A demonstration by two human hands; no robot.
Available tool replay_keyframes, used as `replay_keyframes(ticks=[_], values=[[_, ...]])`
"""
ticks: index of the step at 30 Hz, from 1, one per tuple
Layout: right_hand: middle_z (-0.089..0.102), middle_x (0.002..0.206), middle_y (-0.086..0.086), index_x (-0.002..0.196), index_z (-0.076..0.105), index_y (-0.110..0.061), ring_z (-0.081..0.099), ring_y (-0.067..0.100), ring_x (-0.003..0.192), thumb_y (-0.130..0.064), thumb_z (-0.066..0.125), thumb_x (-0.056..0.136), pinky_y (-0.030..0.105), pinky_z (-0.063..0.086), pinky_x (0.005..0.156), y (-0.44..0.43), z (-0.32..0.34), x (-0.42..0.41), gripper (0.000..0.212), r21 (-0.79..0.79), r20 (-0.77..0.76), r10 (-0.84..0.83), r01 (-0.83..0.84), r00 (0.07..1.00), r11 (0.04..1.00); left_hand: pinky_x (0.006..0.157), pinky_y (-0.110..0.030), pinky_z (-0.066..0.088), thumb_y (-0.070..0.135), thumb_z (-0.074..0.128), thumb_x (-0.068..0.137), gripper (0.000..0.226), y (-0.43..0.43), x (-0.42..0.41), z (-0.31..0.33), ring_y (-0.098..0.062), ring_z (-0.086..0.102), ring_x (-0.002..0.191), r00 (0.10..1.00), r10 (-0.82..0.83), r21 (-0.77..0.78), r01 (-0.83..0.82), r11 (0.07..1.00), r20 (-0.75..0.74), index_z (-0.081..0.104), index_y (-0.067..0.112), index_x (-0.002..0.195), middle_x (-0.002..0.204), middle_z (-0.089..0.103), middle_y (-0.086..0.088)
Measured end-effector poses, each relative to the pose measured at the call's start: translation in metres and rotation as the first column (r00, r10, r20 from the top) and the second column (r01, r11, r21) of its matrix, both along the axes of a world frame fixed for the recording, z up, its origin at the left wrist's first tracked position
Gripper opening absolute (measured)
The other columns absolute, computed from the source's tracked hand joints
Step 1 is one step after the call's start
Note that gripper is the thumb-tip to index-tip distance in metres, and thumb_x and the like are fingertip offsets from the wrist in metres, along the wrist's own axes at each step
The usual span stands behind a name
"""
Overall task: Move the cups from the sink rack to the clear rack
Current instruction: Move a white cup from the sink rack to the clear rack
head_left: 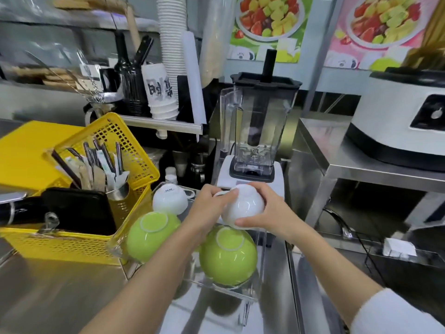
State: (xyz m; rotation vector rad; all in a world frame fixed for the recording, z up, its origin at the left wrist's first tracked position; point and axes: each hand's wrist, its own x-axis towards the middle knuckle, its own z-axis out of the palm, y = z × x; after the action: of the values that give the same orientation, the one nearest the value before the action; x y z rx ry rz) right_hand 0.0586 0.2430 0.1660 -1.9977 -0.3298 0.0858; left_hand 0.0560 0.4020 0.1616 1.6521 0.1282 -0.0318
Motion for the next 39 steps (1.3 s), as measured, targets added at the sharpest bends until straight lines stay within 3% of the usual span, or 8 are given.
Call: replay_keyframes(ticks=[4,15,23,25,27,30,34,39], values=[[0.054,0.12,-0.001,0.122,0.045,-0.025,0.056,0.015,0.107,-0.015,0.087,0.057,0.035,0.052,0.092,0.004,-0.009,0.007,0.078,0.002,-0.044,-0.054,0.054,0.998,0.999,0.081,-0.035,0.049,0.036,0.067,0.079,0.031,0.0,0.014,-0.008,-0.018,0.058,0.088,1.0,0.02,0.042,-0.02,0.999,0.01,0.057,0.012,0.097,0.097,0.06,-0.002],[0.055,0.11,-0.006,0.115,0.045,-0.025,0.058,0.013,0.1,-0.015,0.087,0.055,0.039,0.055,0.087,0.005,-0.024,0.02,0.073,-0.058,-0.066,-0.056,0.053,0.996,0.997,0.057,-0.024,0.04,0.032,0.068,0.079,0.042,-0.012,0.026,-0.012,-0.013,0.054,0.083,0.992,-0.064,0.033,0.068,0.997,-0.108,0.051,0.009,0.111,0.108,0.056,-0.004],[0.05,0.116,-0.001,0.112,0.046,-0.026,0.057,0.017,0.102,-0.035,0.085,0.052,0.041,0.056,0.083,0.003,-0.03,0.023,0.072,-0.219,-0.022,-0.042,0.036,0.999,0.975,0.056,-0.024,0.04,0.029,0.072,0.077,0.045,-0.017,0.03,-0.017,-0.019,0.053,0.092,0.983,-0.129,0.165,0.15,0.975,-0.128,0.048,0.01,0.109,0.121,0.052,-0.011],[0.051,0.114,-0.004,0.111,0.046,-0.032,0.055,0.019,0.104,-0.049,0.081,0.048,0.044,0.053,0.087,0.002,-0.031,0.022,0.074,-0.237,-0.017,-0.042,0.037,0.999,0.971,0.061,-0.024,0.044,0.035,0.071,0.077,0.047,-0.017,0.028,-0.015,-0.019,0.051,0.096,0.982,-0.132,0.238,0.162,0.958,-0.136,0.05,0.012,0.112,0.125,0.048,-0.011],[0.051,0.114,-0.007,0.111,0.046,-0.034,0.051,0.019,0.108,-0.057,0.076,0.049,0.046,0.047,0.094,0.001,-0.034,0.021,0.073,-0.271,0.007,-0.017,0.018,1.0,0.962,0.086,-0.035,0.048,0.048,0.069,0.074,0.053,-0.016,0.028,-0.017,-0.024,0.041,0.116,0.988,-0.087,0.423,0.132,0.897,-0.124,0.052,0.02,0.115,0.124,0.037,-0.007],[0.049,0.12,-0.001,0.117,0.045,-0.031,0.045,0.019,0.114,-0.051,0.072,0.063,0.04,0.038,0.104,-0.003,-0.031,0.016,0.064,-0.271,0.016,0.017,-0.012,1.0,0.963,0.105,-0.048,0.036,0.062,0.062,0.07,0.069,-0.016,0.022,-0.016,-0.031,0.026,0.131,0.992,-0.049,0.652,0.112,0.75,-0.115,0.044,0.026,0.127,0.133,0.028,-0.007],[0.044,0.127,0.0,0.122,0.041,-0.036,0.045,0.014,0.115,-0.031,0.071,0.077,0.027,0.037,0.099,-0.01,-0.027,0.013,0.054,-0.232,-0.03,0.037,-0.043,0.999,0.972,0.106,-0.046,0.035,0.064,0.052,0.077,0.083,-0.017,0.018,-0.015,-0.033,0.033,0.135,0.985,-0.07,0.721,0.164,0.673,-0.158,0.029,0.017,0.141,0.148,0.03,-0.014],[0.043,0.13,-0.006,0.132,0.04,-0.023,0.04,0.009,0.122,-0.027,0.07,0.079,0.025,0.03,0.103,-0.014,-0.029,0.008,0.061,-0.235,0.067,-0.024,0.039,0.997,0.971,0.098,-0.044,0.043,0.054,0.056,0.081,0.06,0.004,0.011,-0.002,-0.029,0.05,0.117,0.997,-0.049,0.668,-0.006,0.744,0.063,0.045,0.015,0.125,0.128,0.052,-0.011]])
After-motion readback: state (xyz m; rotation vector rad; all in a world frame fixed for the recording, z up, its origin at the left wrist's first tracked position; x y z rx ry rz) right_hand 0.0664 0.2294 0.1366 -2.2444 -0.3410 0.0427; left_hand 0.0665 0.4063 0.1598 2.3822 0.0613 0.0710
